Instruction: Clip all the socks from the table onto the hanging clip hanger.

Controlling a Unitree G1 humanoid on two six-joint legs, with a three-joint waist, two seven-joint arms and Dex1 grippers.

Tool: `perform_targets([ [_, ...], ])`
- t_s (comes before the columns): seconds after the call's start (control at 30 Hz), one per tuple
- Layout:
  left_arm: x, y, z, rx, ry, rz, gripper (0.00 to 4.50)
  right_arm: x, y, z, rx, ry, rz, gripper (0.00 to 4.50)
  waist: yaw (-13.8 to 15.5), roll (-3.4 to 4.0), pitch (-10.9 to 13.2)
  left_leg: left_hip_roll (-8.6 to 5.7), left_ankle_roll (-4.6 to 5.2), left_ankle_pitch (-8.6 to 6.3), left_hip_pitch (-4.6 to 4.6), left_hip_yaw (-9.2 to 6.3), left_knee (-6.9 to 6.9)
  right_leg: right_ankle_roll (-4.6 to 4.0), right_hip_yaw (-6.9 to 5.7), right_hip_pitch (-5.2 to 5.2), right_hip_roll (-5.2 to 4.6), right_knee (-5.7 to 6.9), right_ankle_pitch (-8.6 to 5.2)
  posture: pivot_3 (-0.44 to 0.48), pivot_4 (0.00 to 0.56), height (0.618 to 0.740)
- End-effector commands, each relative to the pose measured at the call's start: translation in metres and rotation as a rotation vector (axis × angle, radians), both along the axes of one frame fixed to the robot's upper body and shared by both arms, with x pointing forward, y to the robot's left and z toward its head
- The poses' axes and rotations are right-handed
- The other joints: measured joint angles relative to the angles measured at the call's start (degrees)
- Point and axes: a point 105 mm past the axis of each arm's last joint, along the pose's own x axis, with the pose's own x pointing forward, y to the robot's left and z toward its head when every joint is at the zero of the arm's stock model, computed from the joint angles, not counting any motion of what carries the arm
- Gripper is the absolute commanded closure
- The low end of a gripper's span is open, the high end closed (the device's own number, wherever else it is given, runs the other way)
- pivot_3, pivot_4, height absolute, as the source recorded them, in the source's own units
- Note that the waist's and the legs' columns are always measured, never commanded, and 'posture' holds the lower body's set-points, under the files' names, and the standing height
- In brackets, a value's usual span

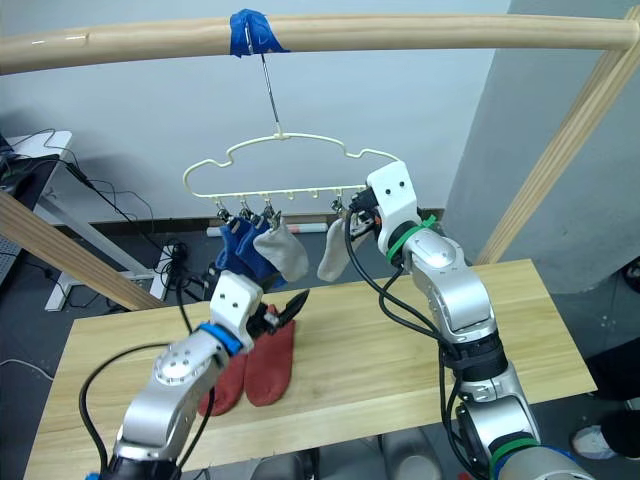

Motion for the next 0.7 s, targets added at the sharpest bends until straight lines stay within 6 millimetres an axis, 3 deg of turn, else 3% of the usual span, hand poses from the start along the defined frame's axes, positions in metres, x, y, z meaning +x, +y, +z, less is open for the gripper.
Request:
perform_targets([
  [0.03, 0.002, 0.012, -0.017, 0.022, 0.048, 0.116, 0.04, -0.004, 0.0, 0.016, 0.014, -0.051, 0.015, 4.5, 0.2, 0.0, 0.0, -0.01, 0.02, 0.01, 0.01, 0.0, 0.01, 0.0, 0.0, 0.0, 0.0, 0.04, 0.0, -0.214, 0.213, 0.74],
  [0.23, 0.015, 0.013, -0.056, 0.022, 0.181, 0.169, 0.04, -0.006, 0.0, 0.015, 0.002, -0.04, 0.031, 4.5, 0.2, -0.01, 0.0, -0.17, 0.18, 0.12, 0.09, 0.03, 0.05, 0.0, -0.01, 0.04, 0.05, 0.21, 0.0, -0.225, 0.221, 0.74],
  [0.43, 0.028, 0.02, -0.067, 0.016, 0.226, 0.269, 0.04, -0.008, 0.002, 0.015, -0.003, -0.034, 0.039, 4.5, 0.0, -0.01, 0.0, -0.15, 0.18, 0.12, 0.1, 0.03, 0.01, 0.0, -0.01, 0.04, 0.04, 0.21, 0.0, -0.238, 0.227, 0.74],
  [0.6, 0.023, 0.016, -0.077, 0.014, 0.288, 0.272, 0.04, -0.009, 0.001, 0.015, -0.005, -0.028, 0.039, 4.5, -0.1, -0.01, 0.0, -0.14, 0.18, 0.12, 0.13, 0.05, 0.0, 0.0, 0.01, 0.04, 0.02, 0.21, 0.0, -0.243, 0.231, 0.74],
  [0.7, 0.02, 0.014, -0.08, 0.023, 0.306, 0.268, 0.61, -0.009, 0.001, 0.015, -0.004, -0.026, 0.038, 4.5, -0.1, -0.01, 0.0, -0.14, 0.18, 0.12, 0.21, 0.07, 0.0, 0.0, 0.03, 0.1, 0.02, 0.22, 0.0, -0.244, 0.233, 0.74],
])
